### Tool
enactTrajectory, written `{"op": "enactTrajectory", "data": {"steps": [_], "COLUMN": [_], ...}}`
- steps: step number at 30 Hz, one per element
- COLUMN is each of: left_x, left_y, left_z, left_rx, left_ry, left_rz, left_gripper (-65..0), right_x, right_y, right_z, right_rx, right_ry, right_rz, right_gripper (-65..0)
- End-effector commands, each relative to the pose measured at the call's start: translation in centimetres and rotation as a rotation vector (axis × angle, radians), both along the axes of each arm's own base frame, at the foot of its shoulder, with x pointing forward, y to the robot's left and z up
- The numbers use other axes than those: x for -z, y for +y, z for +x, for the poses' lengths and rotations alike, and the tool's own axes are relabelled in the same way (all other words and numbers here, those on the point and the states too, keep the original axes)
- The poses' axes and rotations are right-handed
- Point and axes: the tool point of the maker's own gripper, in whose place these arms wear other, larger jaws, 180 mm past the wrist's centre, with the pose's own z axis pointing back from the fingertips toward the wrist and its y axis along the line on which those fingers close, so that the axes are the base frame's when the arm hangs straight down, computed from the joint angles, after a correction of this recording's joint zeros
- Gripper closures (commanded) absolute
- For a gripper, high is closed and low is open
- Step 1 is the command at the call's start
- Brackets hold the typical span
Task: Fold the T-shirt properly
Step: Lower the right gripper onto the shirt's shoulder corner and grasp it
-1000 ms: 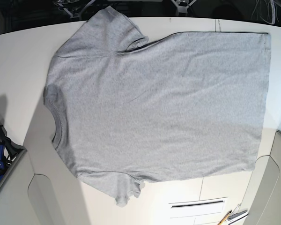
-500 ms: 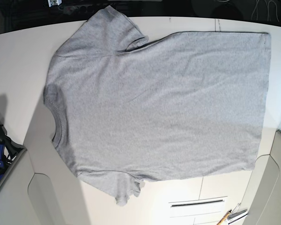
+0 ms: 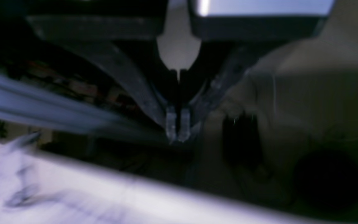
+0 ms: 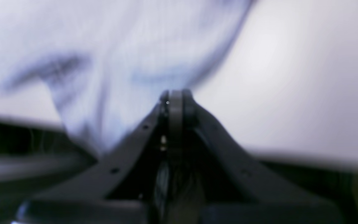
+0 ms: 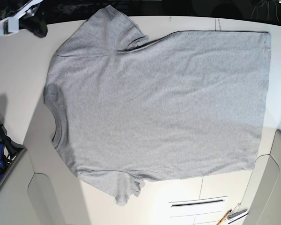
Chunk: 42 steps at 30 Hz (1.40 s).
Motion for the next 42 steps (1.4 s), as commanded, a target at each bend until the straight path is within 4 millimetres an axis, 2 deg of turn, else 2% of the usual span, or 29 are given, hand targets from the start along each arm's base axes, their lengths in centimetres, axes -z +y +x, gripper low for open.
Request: {"op": "enactTrajectory", "data": {"steps": [1, 4, 6, 8, 12, 15, 16, 17, 19, 20, 21, 23, 27, 31, 36, 42], "left_x": [-1.2, -2.9, -3.2, -3.2, -3.3, -3.3, -3.3, -3.3, -3.3, -3.3, -3.3, -3.3, -3.3, -3.5, -3.5, -3.4], "left_y": [0.4, 1.1, 1.2, 1.2, 1.2, 1.2, 1.2, 1.2, 1.2, 1.2, 1.2, 1.2, 1.2, 1.1, 1.1, 1.1], "left_z": [0.5, 2.3, 2.9, 3.4, 3.8, 3.8, 3.8, 3.8, 3.8, 3.8, 3.8, 3.8, 4.0, 4.7, 4.7, 4.6], "left_rx": [0.001, -0.019, -0.019, -0.02, -0.021, -0.021, -0.021, -0.021, -0.019, -0.019, -0.019, -0.02, -0.019, -0.018, -0.017, -0.015], "left_ry": [-0.026, -0.087, -0.105, -0.119, -0.133, -0.134, -0.134, -0.133, -0.131, -0.131, -0.131, -0.131, -0.137, -0.162, -0.16, -0.155], "left_rz": [-0.003, -0.018, -0.021, -0.022, -0.022, -0.022, -0.022, -0.023, -0.023, -0.023, -0.023, -0.023, -0.023, -0.023, -0.024, -0.024], "left_gripper": [0.0, 0.0, 0.0, 0.0, 0.0, -0.1, -5.1, -10.3, -18.8, -21.4, -22.6, -22.7, -22.7, -22.7, -22.7, -22.7], "right_x": [-1.1, -2.7, -2.8, -1.6, 2.4, 4.2, 4.3, 4.2, 3.9, 3.7, 3.4, 3.1, 3.6, 4.6, 6.8, 7.7], "right_y": [-0.5, -2.5, -3.9, -5.2, -7.7, -8.2, -7.9, -7.5, -7.1, -6.9, -6.9, -7.3, -8.3, -6.5, -2.2, 0.9], "right_z": [1.0, 3.5, 4.5, 4.8, 4.9, 4.7, 4.7, 4.8, 5.0, 5.2, 5.4, 5.7, 6.5, 8.1, 8.1, 8.1], "right_rx": [0.028, 0.142, 0.211, 0.294, 0.476, 0.533, 0.53, 0.517, 0.48, 0.456, 0.437, 0.451, 0.507, 0.45, 0.379, 0.392], "right_ry": [-0.043, -0.145, -0.201, -0.219, -0.196, -0.174, -0.17, -0.173, -0.168, -0.168, -0.17, -0.164, -0.137, -0.115, -0.04, -0.016], "right_rz": [0.027, 0.153, 0.24, 0.336, 0.479, 0.51, 0.515, 0.514, 0.464, 0.426, 0.385, 0.325, 0.261, 0.249, 0.291, 0.357], "right_gripper": [0.0, 0.0, 0.0, 0.0, 0.0, 0.0, 0.0, -7.7, -27.9, -34.5, -36.6, -36.5, -36.5, -36.5, -36.5, -36.4]}}
